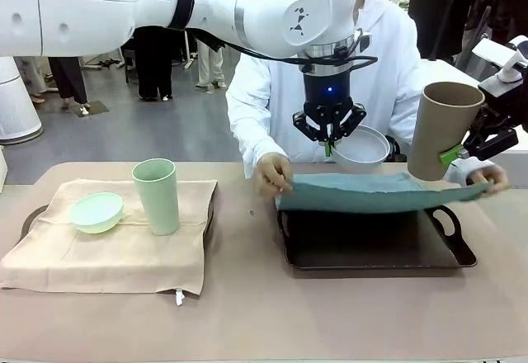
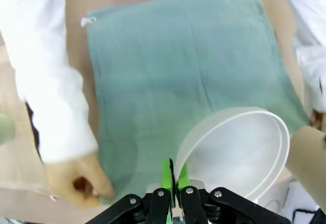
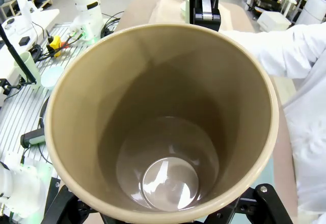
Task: Set up a tray with a mat and arrange the tableware.
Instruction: Place the Picnic Bowl and Reusable plastic cup back onto the Handle tray in front of the human's position.
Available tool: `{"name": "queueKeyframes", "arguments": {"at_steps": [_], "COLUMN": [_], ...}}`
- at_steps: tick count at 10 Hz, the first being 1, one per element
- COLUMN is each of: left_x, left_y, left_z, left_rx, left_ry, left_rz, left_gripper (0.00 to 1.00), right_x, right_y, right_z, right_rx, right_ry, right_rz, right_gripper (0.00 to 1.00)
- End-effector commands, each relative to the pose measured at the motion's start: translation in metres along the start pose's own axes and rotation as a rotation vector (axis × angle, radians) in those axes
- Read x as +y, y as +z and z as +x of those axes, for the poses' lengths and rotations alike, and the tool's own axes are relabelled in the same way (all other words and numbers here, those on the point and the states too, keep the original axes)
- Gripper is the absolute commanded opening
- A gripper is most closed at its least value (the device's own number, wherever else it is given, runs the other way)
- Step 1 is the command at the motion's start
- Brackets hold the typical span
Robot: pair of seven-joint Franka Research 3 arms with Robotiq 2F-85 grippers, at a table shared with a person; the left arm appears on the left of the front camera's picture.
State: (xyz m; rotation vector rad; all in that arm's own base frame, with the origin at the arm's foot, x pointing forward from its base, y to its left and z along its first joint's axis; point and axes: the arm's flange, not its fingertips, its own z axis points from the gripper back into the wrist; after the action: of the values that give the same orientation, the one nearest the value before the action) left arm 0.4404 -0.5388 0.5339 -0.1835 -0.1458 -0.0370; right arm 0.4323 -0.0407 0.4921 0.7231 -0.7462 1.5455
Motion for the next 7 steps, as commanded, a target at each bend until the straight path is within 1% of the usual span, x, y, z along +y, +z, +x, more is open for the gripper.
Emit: {"name": "queueKeyframes", "arguments": {"at_steps": [1,7], "left_x": [0.0007,0.0007], "left_y": [0.0036,0.0036], "left_z": [0.0022,0.0022], "left_rx": [0.007,0.007], "left_ry": [-0.014,-0.014], "left_rz": [-0.014,-0.014], "left_gripper": [0.0,0.0], "right_x": [-0.0017,-0.0017], "right_y": [0.0003,0.0003], "right_z": [0.0011,0.0011], "right_rx": [0.002,0.002], "right_ry": [0.012,0.012], "right_rz": [-0.005,-0.005], "right_gripper": [0.22,0.22]}}
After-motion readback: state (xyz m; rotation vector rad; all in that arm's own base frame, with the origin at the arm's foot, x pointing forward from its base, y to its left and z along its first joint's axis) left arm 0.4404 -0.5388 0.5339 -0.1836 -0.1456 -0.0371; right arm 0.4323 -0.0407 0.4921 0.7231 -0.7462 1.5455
